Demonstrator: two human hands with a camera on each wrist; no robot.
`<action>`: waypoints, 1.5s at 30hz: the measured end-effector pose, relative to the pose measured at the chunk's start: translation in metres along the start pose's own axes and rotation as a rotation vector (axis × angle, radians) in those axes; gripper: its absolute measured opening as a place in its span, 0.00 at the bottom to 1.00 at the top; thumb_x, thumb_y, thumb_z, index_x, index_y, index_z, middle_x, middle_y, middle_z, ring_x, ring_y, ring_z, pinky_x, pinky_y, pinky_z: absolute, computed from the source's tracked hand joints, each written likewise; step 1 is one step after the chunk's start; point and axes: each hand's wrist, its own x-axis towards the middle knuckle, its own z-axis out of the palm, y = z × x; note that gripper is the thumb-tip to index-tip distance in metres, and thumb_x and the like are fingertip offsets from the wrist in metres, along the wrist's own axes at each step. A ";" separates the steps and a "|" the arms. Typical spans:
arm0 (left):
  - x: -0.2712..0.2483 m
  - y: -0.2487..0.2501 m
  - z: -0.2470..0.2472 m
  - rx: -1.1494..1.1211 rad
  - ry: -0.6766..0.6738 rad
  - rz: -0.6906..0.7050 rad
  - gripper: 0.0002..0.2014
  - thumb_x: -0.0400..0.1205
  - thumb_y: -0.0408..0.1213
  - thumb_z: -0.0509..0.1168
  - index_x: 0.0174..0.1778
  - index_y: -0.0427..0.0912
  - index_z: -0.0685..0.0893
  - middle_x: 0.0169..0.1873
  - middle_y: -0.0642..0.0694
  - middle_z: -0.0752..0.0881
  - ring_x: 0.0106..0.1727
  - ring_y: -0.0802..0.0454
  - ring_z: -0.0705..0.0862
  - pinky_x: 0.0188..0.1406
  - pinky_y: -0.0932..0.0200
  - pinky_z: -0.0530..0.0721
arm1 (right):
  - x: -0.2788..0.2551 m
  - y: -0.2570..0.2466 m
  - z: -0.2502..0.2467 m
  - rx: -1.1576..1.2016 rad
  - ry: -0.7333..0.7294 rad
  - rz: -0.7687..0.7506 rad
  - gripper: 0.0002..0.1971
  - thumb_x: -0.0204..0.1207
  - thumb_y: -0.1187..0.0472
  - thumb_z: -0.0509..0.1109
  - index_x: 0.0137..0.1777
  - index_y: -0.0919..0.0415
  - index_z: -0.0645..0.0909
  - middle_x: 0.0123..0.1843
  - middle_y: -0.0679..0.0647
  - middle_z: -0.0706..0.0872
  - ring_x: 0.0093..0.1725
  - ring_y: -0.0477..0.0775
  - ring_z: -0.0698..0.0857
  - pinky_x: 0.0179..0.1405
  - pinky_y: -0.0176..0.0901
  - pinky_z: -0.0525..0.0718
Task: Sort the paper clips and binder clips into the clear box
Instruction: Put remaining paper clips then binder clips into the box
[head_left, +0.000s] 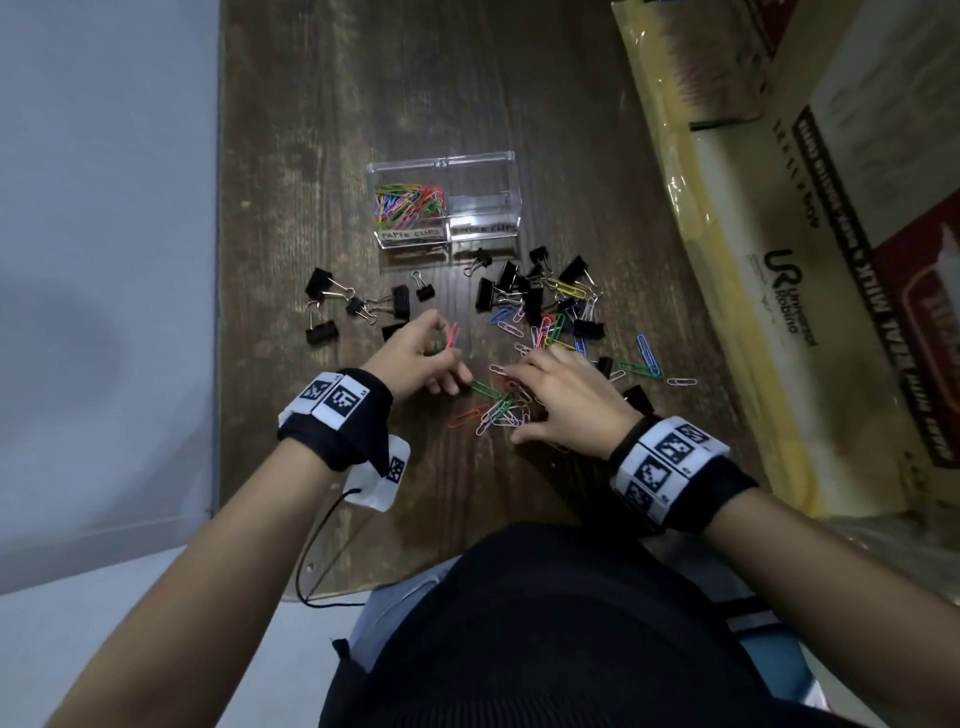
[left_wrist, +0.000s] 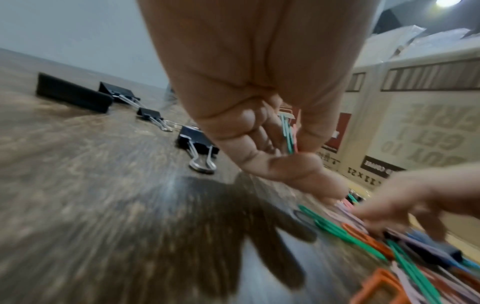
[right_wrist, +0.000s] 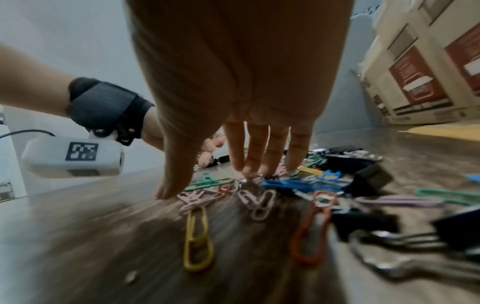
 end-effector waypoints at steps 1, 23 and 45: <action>-0.001 0.000 0.003 0.011 -0.017 -0.002 0.10 0.83 0.28 0.57 0.43 0.47 0.66 0.33 0.45 0.89 0.24 0.57 0.86 0.19 0.68 0.78 | 0.004 -0.005 0.002 -0.028 0.019 -0.015 0.38 0.68 0.39 0.71 0.75 0.55 0.67 0.69 0.52 0.73 0.70 0.55 0.68 0.69 0.48 0.66; -0.039 -0.010 0.050 0.902 0.076 0.020 0.33 0.67 0.59 0.72 0.57 0.42 0.69 0.55 0.44 0.71 0.50 0.45 0.80 0.48 0.47 0.83 | -0.024 0.024 -0.007 0.801 0.155 0.175 0.13 0.79 0.72 0.60 0.55 0.58 0.82 0.43 0.46 0.84 0.39 0.39 0.82 0.35 0.23 0.78; -0.023 -0.010 0.050 0.767 0.102 0.194 0.09 0.78 0.27 0.58 0.53 0.30 0.77 0.49 0.34 0.81 0.52 0.39 0.79 0.53 0.53 0.72 | -0.021 0.001 0.014 0.651 0.082 0.173 0.05 0.77 0.65 0.62 0.43 0.59 0.68 0.36 0.54 0.76 0.32 0.54 0.74 0.34 0.45 0.70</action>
